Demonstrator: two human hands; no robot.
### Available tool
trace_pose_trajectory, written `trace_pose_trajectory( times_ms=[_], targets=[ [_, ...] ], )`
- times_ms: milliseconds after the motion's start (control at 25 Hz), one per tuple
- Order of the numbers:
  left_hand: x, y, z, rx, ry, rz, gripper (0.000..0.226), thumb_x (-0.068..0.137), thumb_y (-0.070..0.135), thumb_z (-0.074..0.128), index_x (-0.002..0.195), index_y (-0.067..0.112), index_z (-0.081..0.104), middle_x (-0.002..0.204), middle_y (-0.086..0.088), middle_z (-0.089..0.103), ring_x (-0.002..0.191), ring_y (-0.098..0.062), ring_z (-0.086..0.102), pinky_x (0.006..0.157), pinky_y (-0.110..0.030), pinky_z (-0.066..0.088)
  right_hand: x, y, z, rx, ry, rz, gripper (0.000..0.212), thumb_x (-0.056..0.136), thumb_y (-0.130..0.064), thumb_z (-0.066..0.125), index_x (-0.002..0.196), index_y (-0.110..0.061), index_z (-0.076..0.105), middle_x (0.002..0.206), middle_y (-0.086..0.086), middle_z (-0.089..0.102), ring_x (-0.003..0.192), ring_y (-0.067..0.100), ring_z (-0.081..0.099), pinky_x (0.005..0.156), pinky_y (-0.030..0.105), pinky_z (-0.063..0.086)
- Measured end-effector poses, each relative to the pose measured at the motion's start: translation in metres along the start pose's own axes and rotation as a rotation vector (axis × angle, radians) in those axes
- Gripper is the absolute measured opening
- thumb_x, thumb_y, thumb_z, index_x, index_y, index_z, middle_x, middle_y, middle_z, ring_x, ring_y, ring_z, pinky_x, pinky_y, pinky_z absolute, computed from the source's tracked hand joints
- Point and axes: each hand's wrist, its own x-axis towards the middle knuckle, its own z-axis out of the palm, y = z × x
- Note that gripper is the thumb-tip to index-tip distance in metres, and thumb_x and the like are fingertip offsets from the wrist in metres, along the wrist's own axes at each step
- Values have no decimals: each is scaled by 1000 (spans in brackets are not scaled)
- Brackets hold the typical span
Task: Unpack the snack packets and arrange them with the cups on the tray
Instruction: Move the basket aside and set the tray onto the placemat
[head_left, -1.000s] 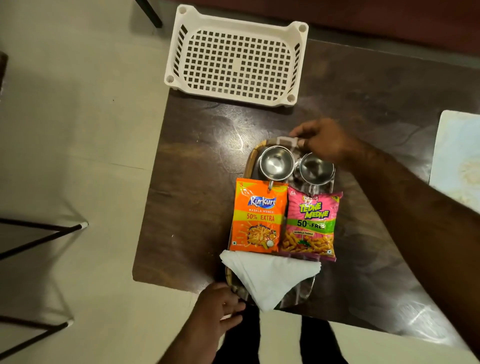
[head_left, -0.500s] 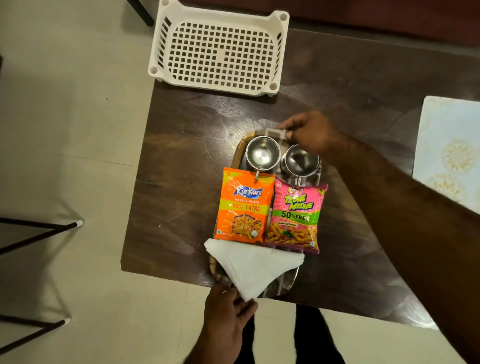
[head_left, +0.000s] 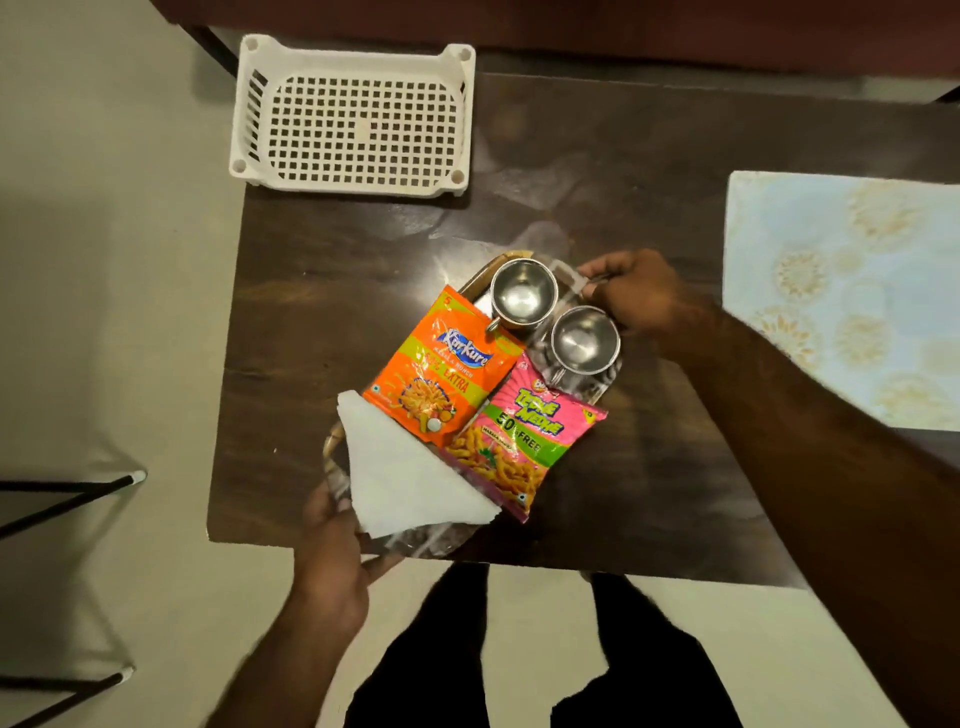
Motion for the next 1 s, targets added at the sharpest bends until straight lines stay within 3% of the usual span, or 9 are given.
trace_pose_trajectory(
  times_ms=[120,320,480,560,680,760,880,1000],
  targets=[
    [-3,28,18,60,-26,75,38,100,7,45,112,39,61,119,2,69,105,-29,66,71,-46,57,-17,17,-37,75,5,52,22,98,0,65,88,-18,73,74,0,69,41,-3,59,40,14,50],
    [-19,52,95,153,-18,237,39,99,7,45,124,31,63,117,-10,71,90,-33,68,69,-40,53,-32,56,-124,209,-2,108,33,100,3,59,81,-21,69,80,9,68,65,21,62,61,32,56],
    [-31,47,176,194,-12,314,41,97,0,41,112,26,69,97,-5,73,76,-25,66,58,-30,53,-31,95,-198,254,3,127,31,98,3,59,80,-19,71,77,9,69,67,21,64,53,30,59],
    [-38,38,225,242,-51,335,47,95,-3,35,116,22,67,86,0,71,69,-23,63,52,-29,52,-29,117,-242,281,22,144,30,98,5,59,82,-18,71,77,8,71,65,19,66,45,25,58],
    [-48,26,294,294,-91,342,51,91,-5,33,122,22,64,75,5,73,71,-25,61,59,-32,51,-28,150,-310,308,72,177,31,97,8,57,84,-16,71,76,7,72,64,17,68,43,22,56],
    [-51,20,336,339,-145,341,53,88,0,37,128,22,64,86,-3,74,75,-28,59,65,-37,43,-23,172,-346,322,108,198,30,97,8,57,84,-15,71,76,7,72,65,19,68,43,22,56],
    [-59,11,393,335,-184,332,53,87,3,43,134,21,61,115,-11,71,88,-30,64,69,-38,47,-10,201,-387,346,155,246,27,99,5,59,86,-14,73,79,7,72,69,18,69,44,23,58],
    [-67,6,442,332,-208,324,46,95,-2,39,128,21,62,109,-4,72,84,-22,68,61,-29,53,3,227,-415,359,173,295,22,100,3,60,93,-12,73,85,8,73,74,18,71,44,22,58]
  ],
)
